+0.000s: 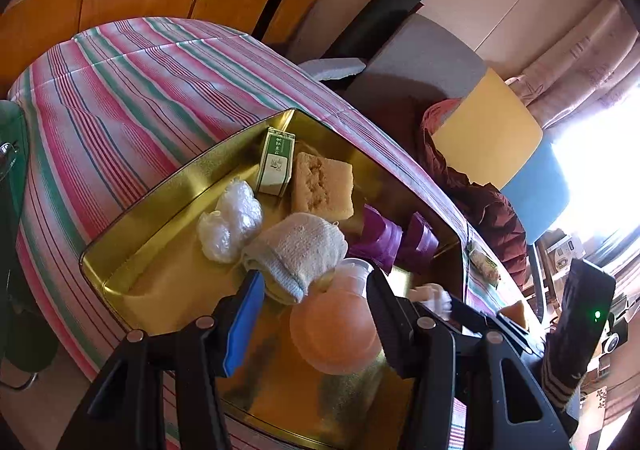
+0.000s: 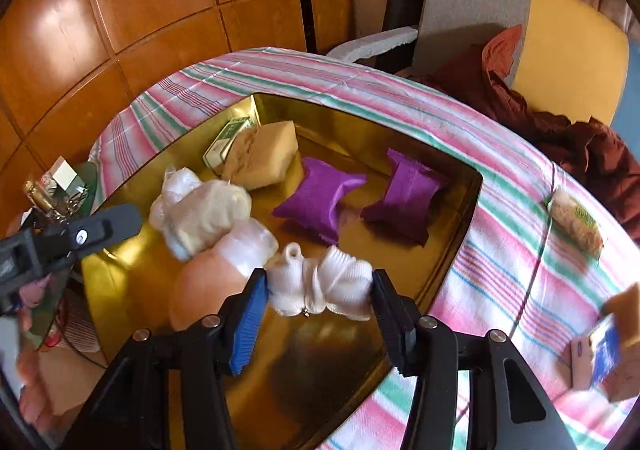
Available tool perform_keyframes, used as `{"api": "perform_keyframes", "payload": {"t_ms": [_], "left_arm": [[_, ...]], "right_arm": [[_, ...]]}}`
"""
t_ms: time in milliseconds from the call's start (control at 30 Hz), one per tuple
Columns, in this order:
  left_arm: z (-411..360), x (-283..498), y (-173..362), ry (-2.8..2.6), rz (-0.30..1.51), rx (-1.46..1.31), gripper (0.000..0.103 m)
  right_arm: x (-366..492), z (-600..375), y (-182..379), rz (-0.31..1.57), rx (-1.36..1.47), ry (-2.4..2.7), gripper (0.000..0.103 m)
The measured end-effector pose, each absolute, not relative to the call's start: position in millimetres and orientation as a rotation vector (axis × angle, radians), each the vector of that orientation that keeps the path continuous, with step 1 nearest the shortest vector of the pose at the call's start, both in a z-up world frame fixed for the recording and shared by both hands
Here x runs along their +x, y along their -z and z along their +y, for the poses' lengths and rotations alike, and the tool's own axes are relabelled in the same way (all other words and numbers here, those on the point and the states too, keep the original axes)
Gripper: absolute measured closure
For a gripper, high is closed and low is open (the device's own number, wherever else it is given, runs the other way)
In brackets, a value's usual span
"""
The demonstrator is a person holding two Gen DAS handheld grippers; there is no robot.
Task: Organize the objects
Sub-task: 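Lower the knotted strap into the tray and open the right tool, then lower the peach cup into the tray and open the left tool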
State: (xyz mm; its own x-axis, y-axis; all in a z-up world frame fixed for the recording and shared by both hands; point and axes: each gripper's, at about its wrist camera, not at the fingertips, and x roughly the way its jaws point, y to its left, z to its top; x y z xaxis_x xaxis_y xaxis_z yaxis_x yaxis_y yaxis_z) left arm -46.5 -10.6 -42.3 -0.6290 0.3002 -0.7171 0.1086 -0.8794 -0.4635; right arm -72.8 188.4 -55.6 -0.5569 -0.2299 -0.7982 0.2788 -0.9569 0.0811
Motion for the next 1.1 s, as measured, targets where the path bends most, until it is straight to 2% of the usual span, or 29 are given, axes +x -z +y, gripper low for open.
{"api": "perform_keyframes", "payload": {"t_ms": [33, 67, 500, 1100], "left_arm": [[-9.4, -45.8, 42.4, -2.642, -0.721, -1.297, 0.049], [-8.6, -45.4, 42.2, -2.64, -0.717, -1.295, 0.049], [14.6, -39.0, 45.0, -2.6, -0.633, -1.304, 0.049], [89.1, -12.2, 41.3, -2.431, -0.332, -1.259, 0.049]], "right_arm": [[-73.4, 188.4, 54.5, 0.084, 1.275, 2.564, 0.035], [-73.2, 187.7, 53.0, 0.085, 1.254, 2.584, 0.031], [-29.7, 248.6, 38.5, -0.157, 1.215, 2.68, 0.024], [16.6, 319.4, 79.3, -0.236, 1.438, 2.692, 0.021]]}}
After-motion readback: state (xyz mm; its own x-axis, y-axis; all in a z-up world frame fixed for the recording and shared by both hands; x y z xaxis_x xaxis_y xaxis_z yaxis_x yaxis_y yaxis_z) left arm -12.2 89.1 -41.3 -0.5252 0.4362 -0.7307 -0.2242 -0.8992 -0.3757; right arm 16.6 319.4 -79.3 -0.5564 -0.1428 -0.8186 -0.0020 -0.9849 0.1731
